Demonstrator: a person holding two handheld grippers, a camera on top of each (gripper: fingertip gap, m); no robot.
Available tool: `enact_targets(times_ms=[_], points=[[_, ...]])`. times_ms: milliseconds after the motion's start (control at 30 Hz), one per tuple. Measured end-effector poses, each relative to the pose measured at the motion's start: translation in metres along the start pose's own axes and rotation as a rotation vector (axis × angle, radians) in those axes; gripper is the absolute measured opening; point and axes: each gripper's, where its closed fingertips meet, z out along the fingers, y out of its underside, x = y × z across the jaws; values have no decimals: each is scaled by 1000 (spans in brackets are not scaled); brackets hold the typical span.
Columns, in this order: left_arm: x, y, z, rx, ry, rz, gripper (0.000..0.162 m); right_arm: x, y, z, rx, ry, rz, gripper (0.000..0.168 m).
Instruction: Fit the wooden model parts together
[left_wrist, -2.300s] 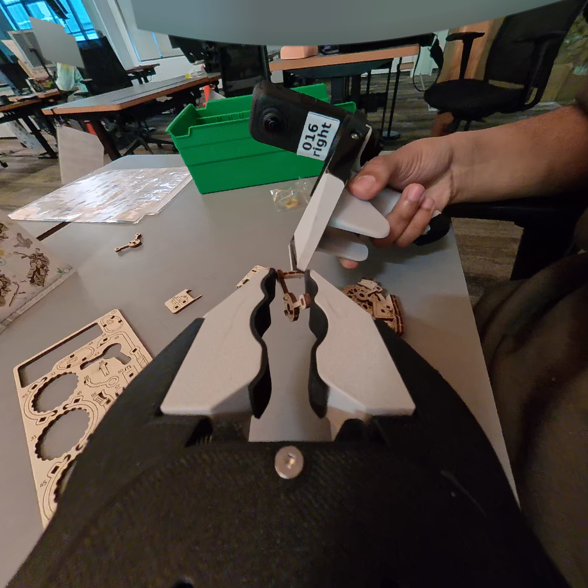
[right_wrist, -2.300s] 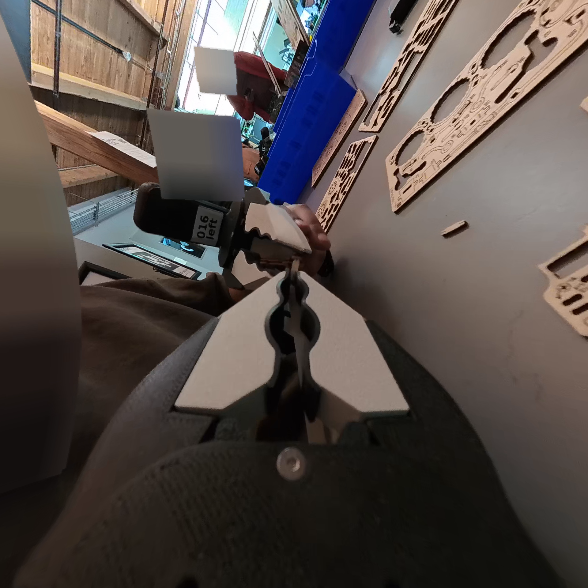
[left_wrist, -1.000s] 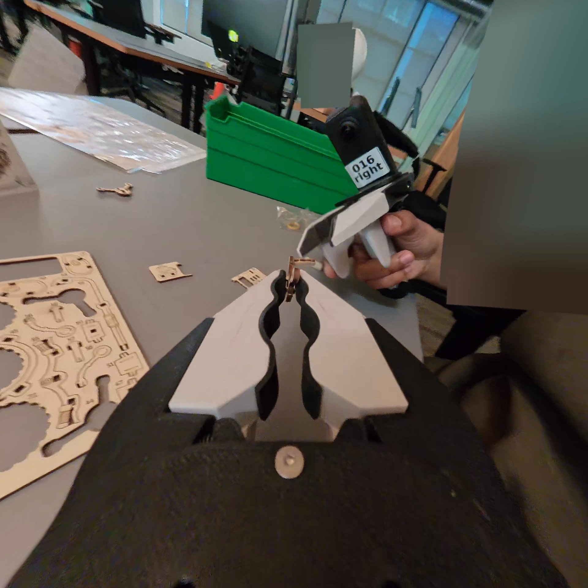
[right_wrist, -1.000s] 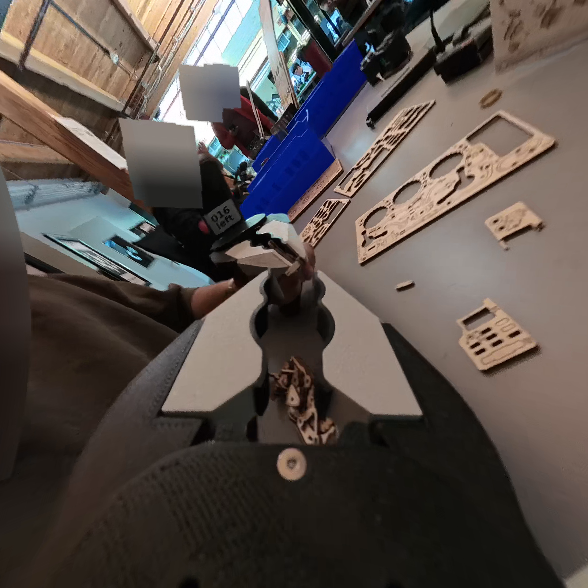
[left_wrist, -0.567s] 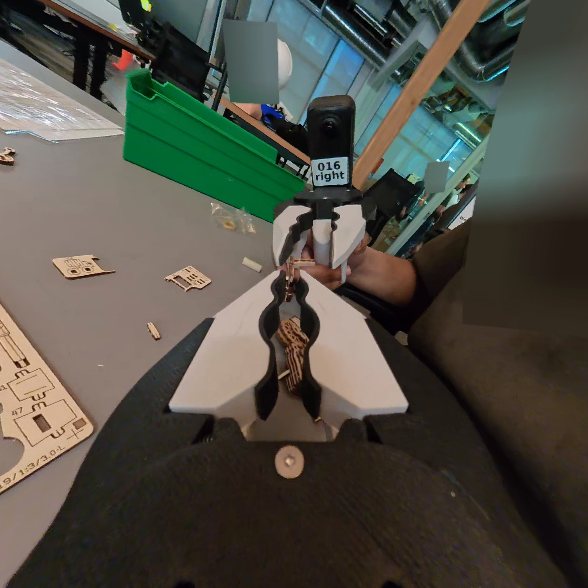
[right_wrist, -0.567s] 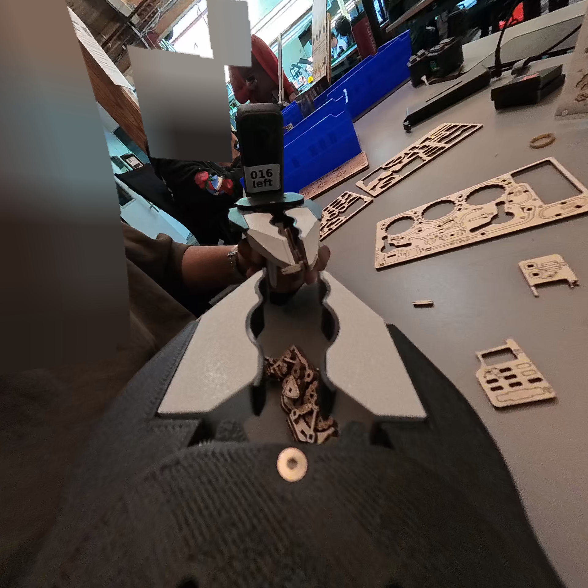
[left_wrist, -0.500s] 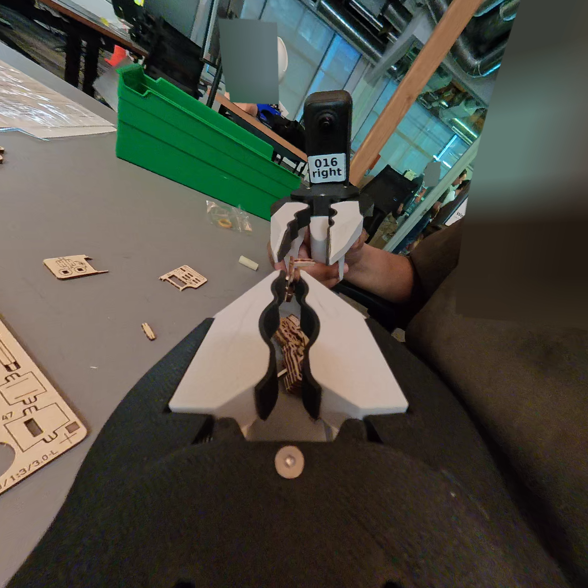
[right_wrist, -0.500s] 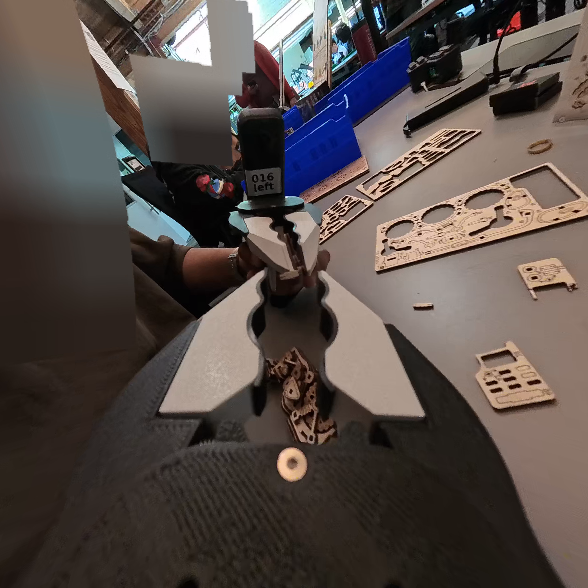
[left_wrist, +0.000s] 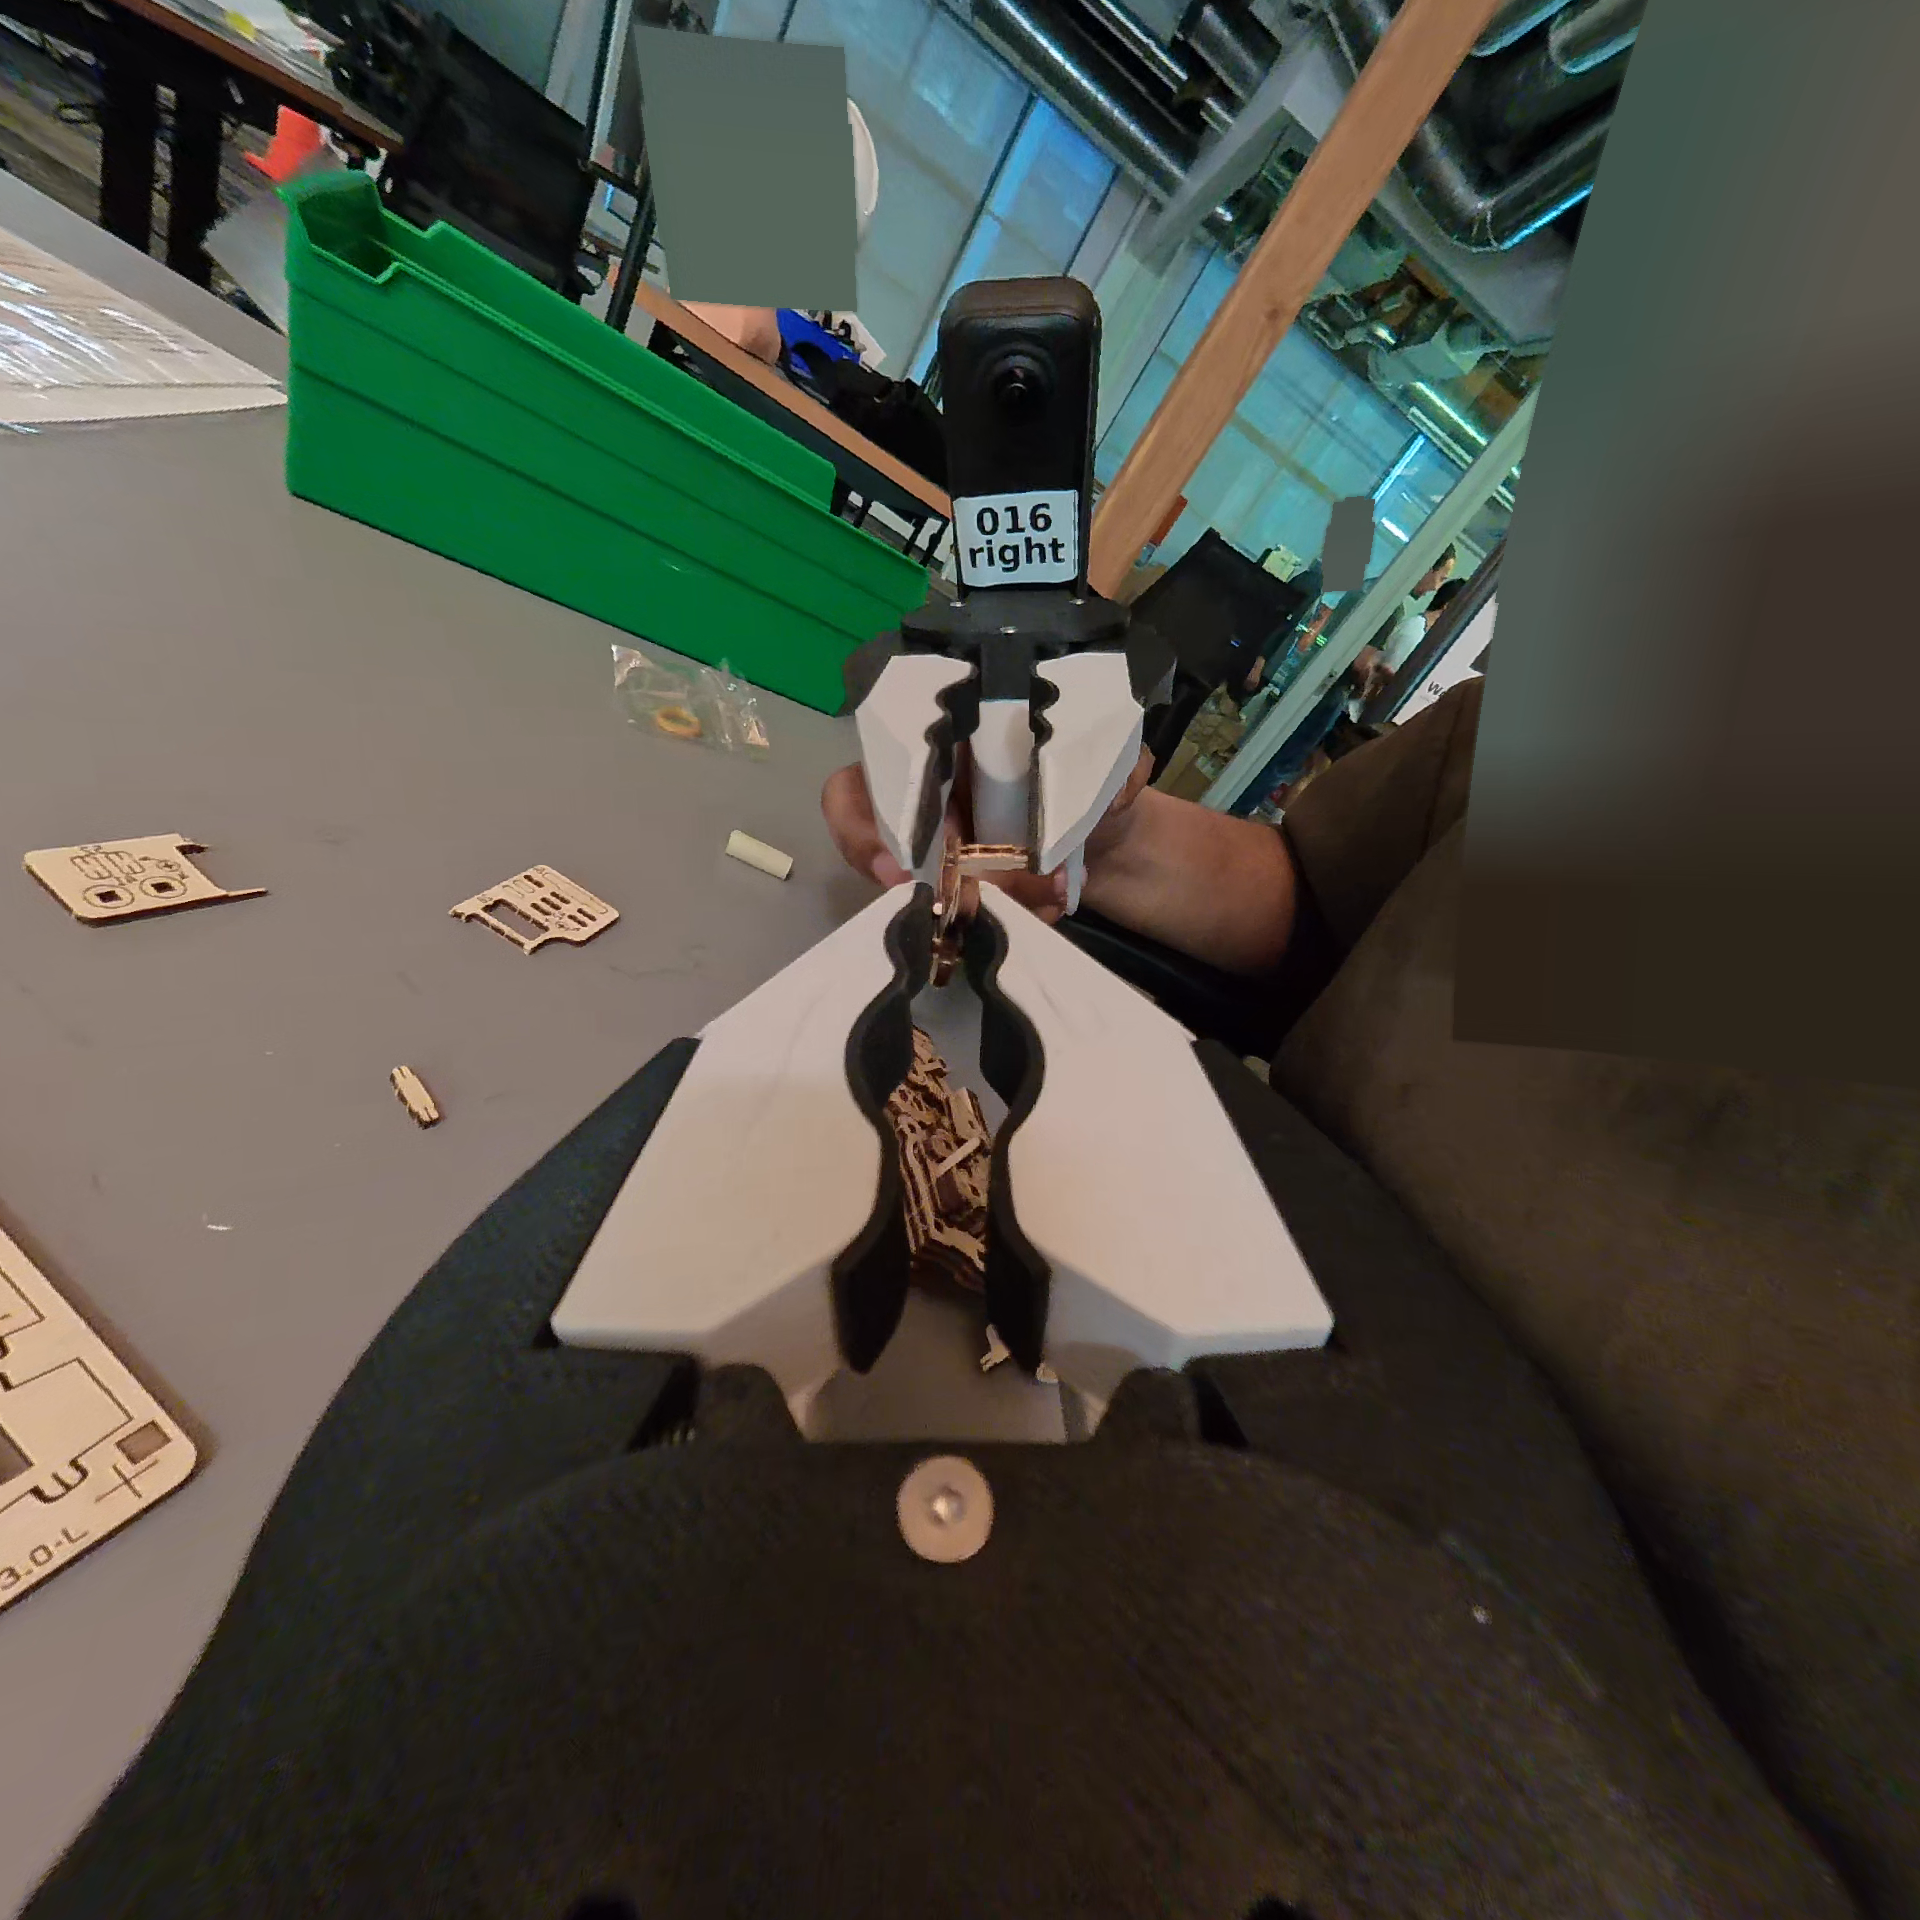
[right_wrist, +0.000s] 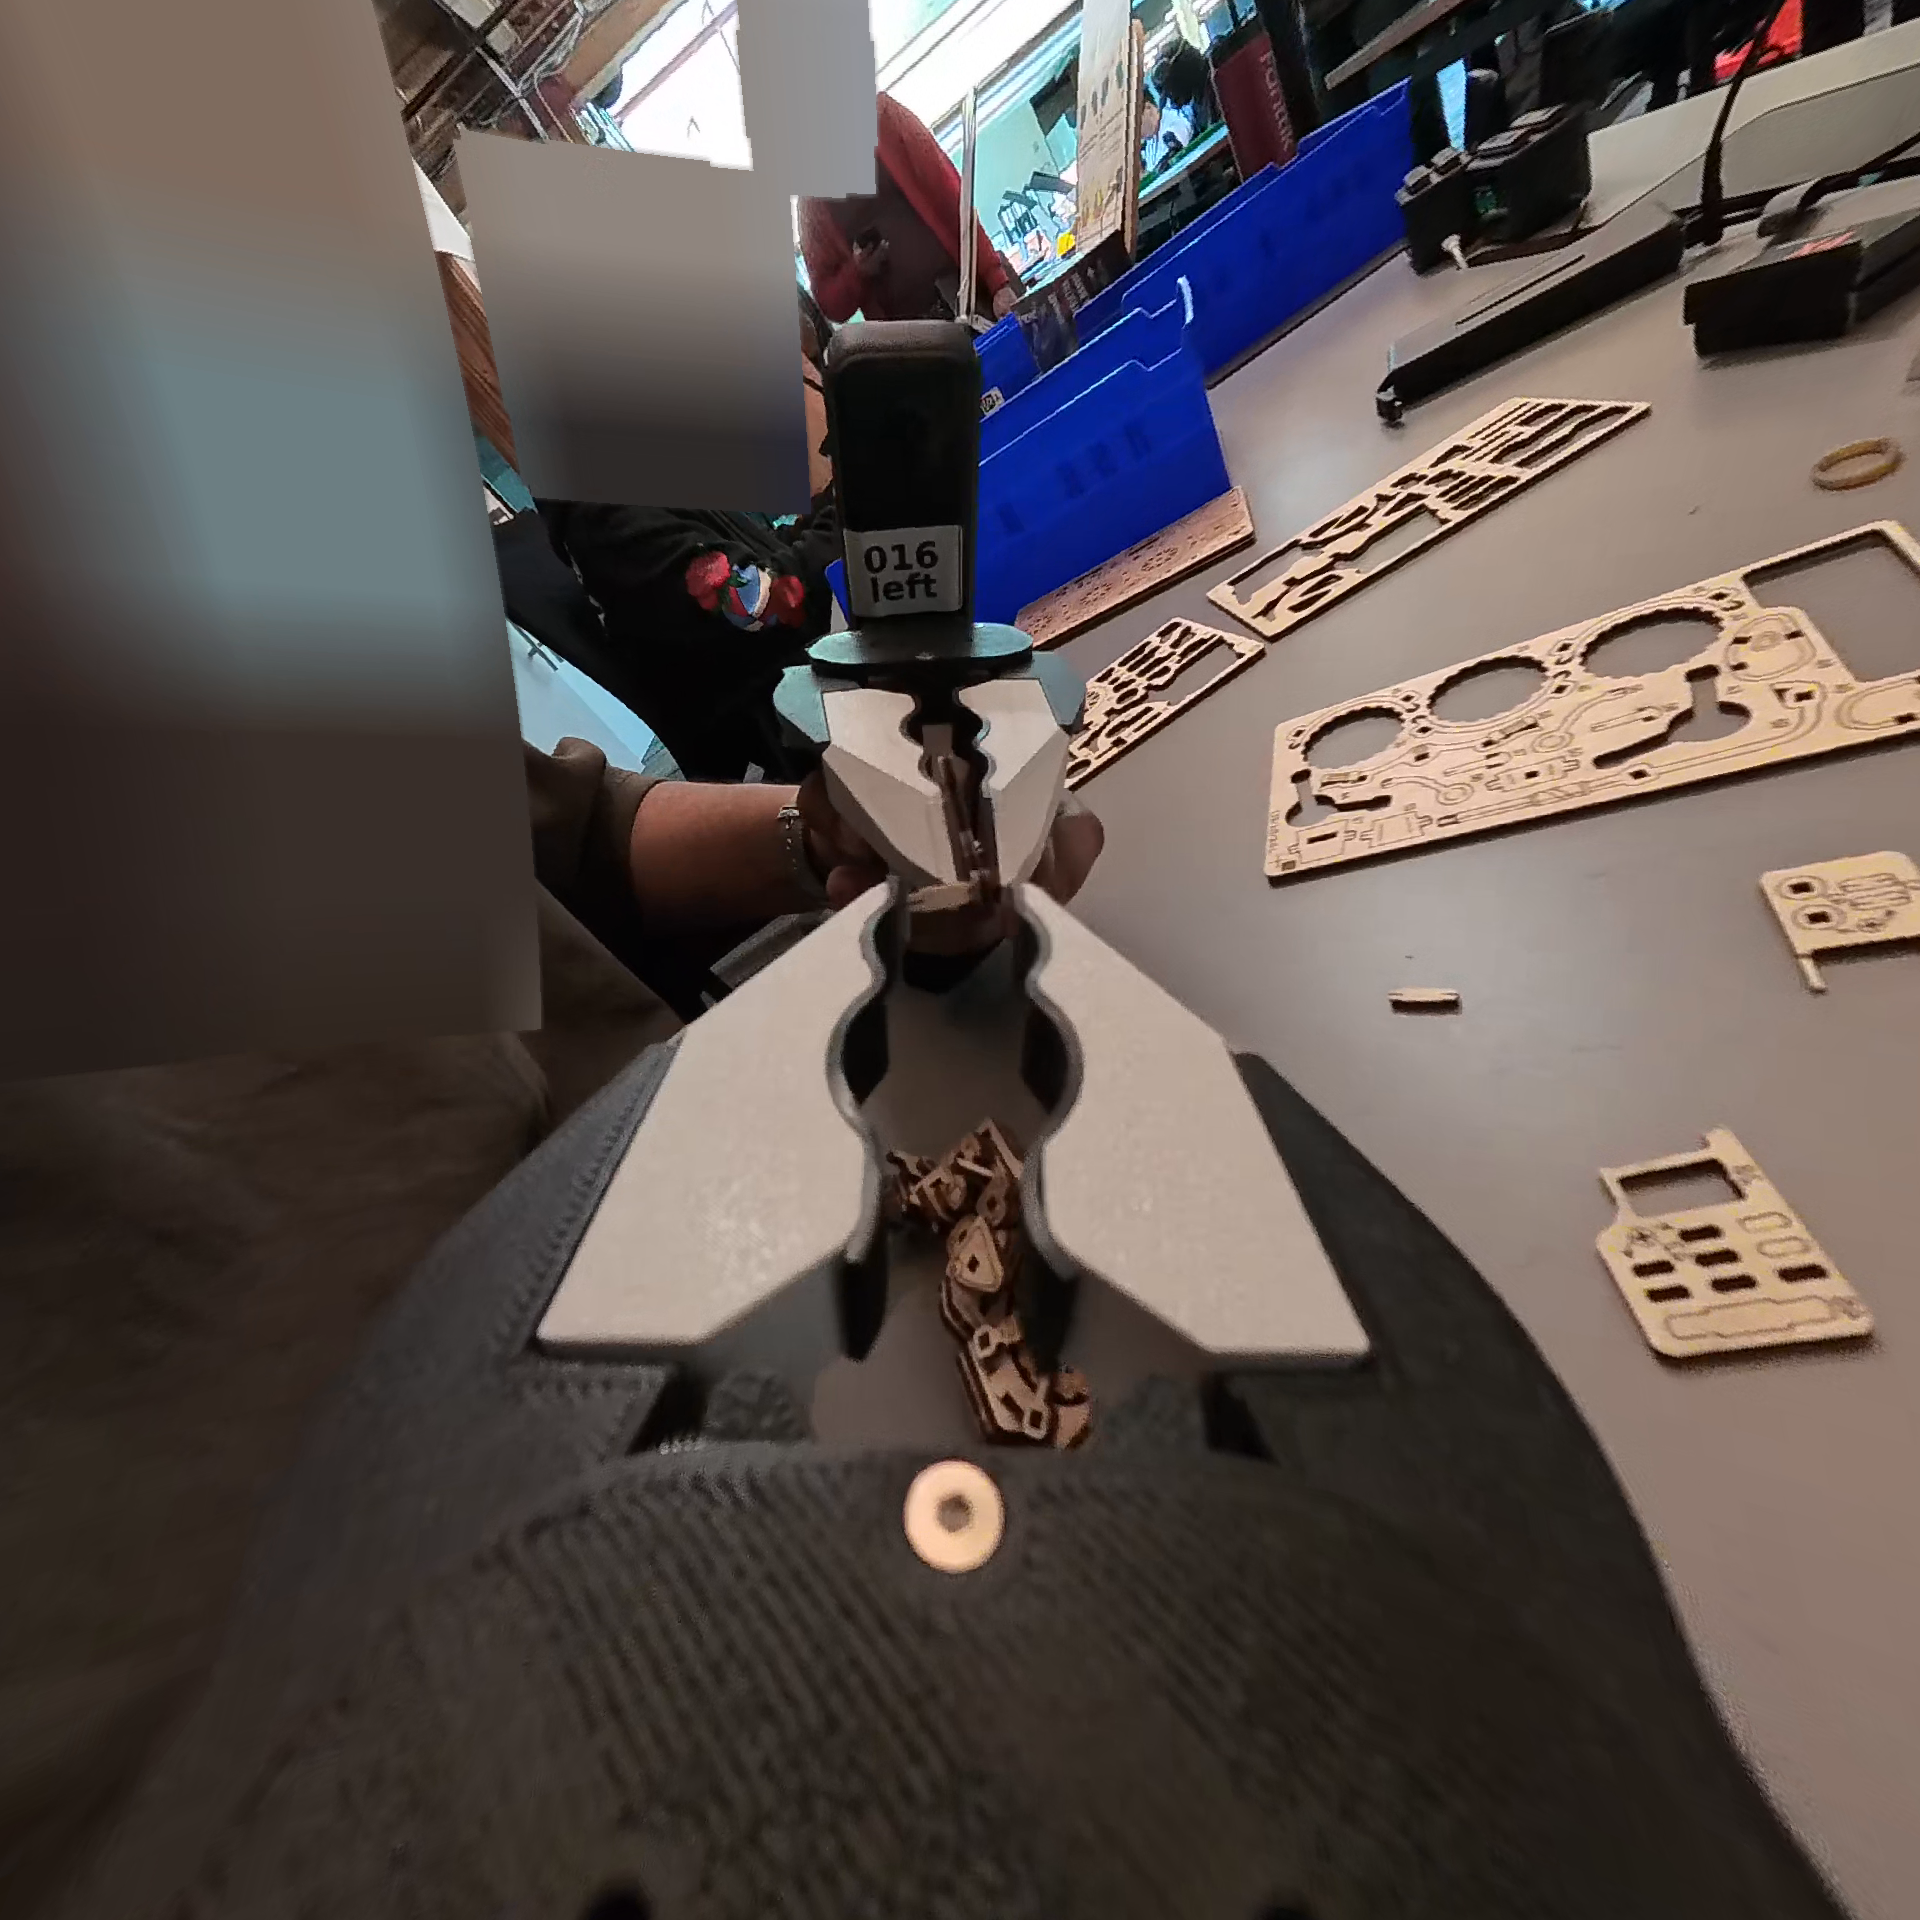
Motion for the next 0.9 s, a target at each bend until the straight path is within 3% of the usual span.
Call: enact_targets(times_ms=[900], points=[[0,-2,-2,5,-12,33,1,-1,-2,3,-17,53,-83,15]])
